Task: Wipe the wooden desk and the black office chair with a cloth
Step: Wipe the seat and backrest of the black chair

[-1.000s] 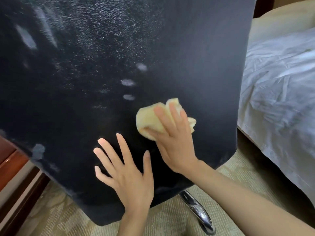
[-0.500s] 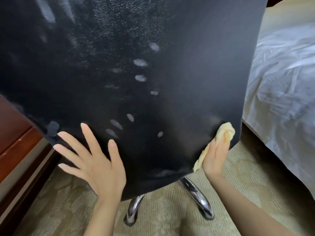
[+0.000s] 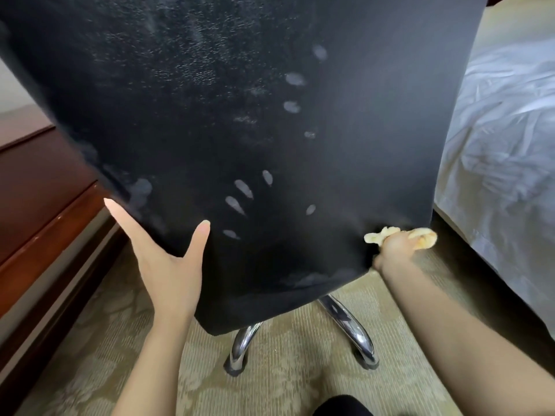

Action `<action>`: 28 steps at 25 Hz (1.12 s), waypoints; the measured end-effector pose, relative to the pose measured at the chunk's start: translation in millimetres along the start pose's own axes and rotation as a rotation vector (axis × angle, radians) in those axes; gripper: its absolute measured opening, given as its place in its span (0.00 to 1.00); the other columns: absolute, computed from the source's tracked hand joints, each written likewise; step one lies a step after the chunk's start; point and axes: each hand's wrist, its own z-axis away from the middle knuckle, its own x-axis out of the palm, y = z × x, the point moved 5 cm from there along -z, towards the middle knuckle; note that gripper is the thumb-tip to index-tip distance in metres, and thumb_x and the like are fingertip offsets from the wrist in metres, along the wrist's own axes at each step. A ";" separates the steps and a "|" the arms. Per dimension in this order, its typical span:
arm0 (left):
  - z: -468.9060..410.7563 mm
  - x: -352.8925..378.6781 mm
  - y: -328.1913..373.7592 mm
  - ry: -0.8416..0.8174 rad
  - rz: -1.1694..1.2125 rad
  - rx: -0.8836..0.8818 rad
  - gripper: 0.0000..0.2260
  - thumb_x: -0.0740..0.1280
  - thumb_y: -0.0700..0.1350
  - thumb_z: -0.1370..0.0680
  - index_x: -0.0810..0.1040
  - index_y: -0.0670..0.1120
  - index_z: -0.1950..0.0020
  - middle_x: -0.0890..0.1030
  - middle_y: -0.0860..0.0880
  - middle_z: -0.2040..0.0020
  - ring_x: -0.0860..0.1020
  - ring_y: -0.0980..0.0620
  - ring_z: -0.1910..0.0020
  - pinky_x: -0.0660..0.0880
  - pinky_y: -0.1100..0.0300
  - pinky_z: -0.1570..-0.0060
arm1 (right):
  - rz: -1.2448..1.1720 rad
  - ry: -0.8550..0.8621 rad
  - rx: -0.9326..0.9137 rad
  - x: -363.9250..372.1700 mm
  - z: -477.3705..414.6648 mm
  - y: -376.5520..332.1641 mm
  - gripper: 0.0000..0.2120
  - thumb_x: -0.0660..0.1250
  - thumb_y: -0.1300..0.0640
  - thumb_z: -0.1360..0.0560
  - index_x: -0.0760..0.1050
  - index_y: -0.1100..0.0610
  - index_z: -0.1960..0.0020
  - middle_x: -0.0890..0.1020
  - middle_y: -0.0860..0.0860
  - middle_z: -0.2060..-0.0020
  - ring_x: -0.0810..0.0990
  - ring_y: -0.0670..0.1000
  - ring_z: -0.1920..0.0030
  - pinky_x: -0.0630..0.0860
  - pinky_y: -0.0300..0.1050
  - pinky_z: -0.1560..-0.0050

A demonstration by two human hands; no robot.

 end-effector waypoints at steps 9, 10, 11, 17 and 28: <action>2.4 -1.1 8.3 -0.038 0.000 0.013 0.45 0.71 0.53 0.27 0.39 0.54 0.23 0.54 0.55 0.23 0.56 0.62 0.29 0.55 0.73 0.37 | 0.306 -0.147 -0.412 56.9 170.7 99.0 0.28 0.47 0.50 0.18 0.32 0.43 0.27 0.40 0.44 0.25 0.43 0.50 0.24 0.45 0.45 0.26; 3.2 -1.3 9.3 -0.036 -0.001 0.018 0.46 0.71 0.52 0.27 0.39 0.53 0.23 0.54 0.54 0.23 0.55 0.64 0.30 0.54 0.77 0.39 | 0.298 -0.216 -0.473 62.9 189.1 111.3 0.27 0.47 0.47 0.18 0.29 0.38 0.31 0.38 0.41 0.27 0.40 0.48 0.24 0.43 0.42 0.27; 3.7 -1.5 10.0 -0.036 -0.002 0.024 0.46 0.71 0.51 0.27 0.39 0.52 0.23 0.54 0.54 0.24 0.54 0.66 0.32 0.53 0.81 0.41 | 0.326 -0.284 -0.537 66.0 203.7 124.2 0.26 0.45 0.45 0.19 0.28 0.32 0.34 0.35 0.39 0.28 0.38 0.46 0.25 0.41 0.41 0.27; 4.4 -0.7 4.5 -0.071 -0.010 0.082 0.47 0.71 0.49 0.26 0.37 0.49 0.23 0.55 0.63 0.33 0.53 0.83 0.42 0.51 0.87 0.45 | 0.892 -0.694 -1.521 81.3 257.8 175.6 0.25 0.68 0.58 0.27 0.66 0.44 0.34 0.63 0.53 0.29 0.55 0.59 0.27 0.62 0.59 0.33; 2.0 -3.1 -9.0 -0.125 -0.018 0.047 0.43 0.68 0.48 0.24 0.38 0.53 0.23 0.55 0.70 0.37 0.54 0.85 0.44 0.53 0.87 0.48 | 1.104 -0.704 -2.058 100.1 202.9 47.7 0.19 0.67 0.61 0.31 0.76 0.49 0.41 0.61 0.49 0.33 0.60 0.51 0.40 0.67 0.50 0.47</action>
